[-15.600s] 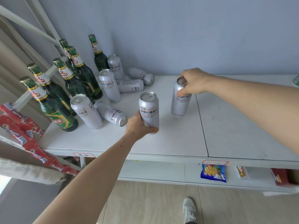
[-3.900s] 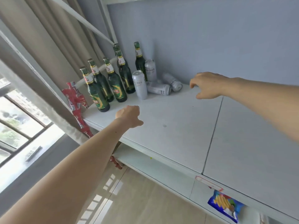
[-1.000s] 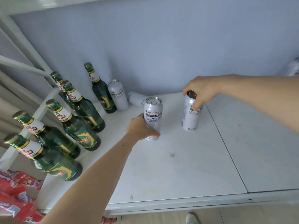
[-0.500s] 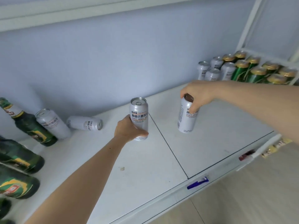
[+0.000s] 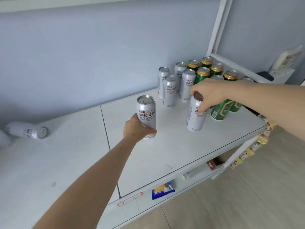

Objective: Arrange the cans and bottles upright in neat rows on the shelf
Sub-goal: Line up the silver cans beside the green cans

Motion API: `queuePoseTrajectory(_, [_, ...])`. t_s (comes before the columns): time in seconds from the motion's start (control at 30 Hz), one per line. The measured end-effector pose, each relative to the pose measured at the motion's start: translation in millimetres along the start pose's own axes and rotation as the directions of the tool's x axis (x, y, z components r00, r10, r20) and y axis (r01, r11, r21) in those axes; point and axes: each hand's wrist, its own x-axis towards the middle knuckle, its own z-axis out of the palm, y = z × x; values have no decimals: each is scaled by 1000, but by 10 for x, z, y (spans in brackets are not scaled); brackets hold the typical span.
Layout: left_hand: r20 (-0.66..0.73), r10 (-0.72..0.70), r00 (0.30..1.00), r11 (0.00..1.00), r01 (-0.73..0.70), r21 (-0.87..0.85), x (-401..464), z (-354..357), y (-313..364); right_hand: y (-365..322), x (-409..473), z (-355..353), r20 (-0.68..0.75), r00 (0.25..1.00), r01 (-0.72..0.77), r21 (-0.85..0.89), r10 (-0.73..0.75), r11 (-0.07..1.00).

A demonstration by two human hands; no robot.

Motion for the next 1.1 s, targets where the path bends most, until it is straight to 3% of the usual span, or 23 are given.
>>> queuePoseTrajectory(0.37, [-2,-23,1000,996,23,81,397,829,615,885,400,83,-103,995,7,21,-5,1000])
queuePoseTrajectory(0.63, [12,-62,998,993,60,101,806,1226,801,1138,866,191,-85,994,67,14,-65,998])
queuePoseTrajectory(1.1, [-119,-163,979,985,168,33,995,1667,1011,1443,1286,326,-53,979,198,-8,-198,980])
